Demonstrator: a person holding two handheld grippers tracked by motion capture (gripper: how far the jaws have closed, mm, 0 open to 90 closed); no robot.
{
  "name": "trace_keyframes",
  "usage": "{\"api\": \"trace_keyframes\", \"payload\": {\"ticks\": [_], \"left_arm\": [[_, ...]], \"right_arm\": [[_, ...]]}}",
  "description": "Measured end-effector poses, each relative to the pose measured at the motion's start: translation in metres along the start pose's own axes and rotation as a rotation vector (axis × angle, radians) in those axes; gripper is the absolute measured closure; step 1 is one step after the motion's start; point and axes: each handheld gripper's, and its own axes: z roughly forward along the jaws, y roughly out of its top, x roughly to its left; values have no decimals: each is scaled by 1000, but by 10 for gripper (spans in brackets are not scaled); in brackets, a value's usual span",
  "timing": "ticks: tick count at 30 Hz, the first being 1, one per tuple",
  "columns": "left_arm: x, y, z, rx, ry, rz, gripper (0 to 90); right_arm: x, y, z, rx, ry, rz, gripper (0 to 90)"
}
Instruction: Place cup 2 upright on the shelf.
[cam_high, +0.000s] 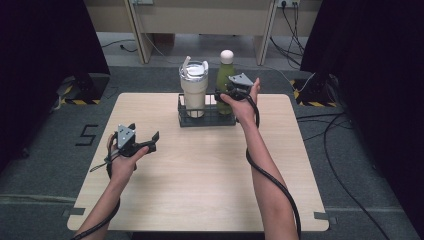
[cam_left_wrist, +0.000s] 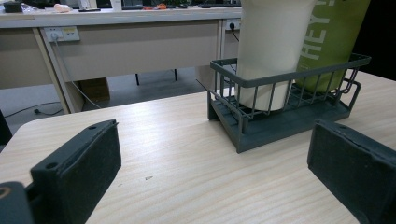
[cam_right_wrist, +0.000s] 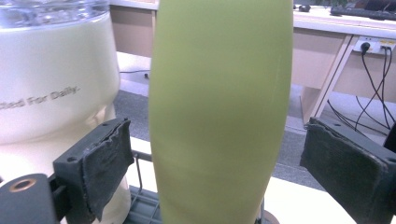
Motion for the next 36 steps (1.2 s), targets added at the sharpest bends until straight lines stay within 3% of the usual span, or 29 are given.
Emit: {"api": "trace_keyframes", "payload": {"ticks": [19, 36], "left_arm": [[-2, 1, -1, -3, 1, 11, 20], [-3, 0, -2, 2, 0, 18, 22]], "right_arm": [[-5, -19, -40, -3, -5, -21, 104], [-19, -51, -85, 10, -18, -34, 127]]}}
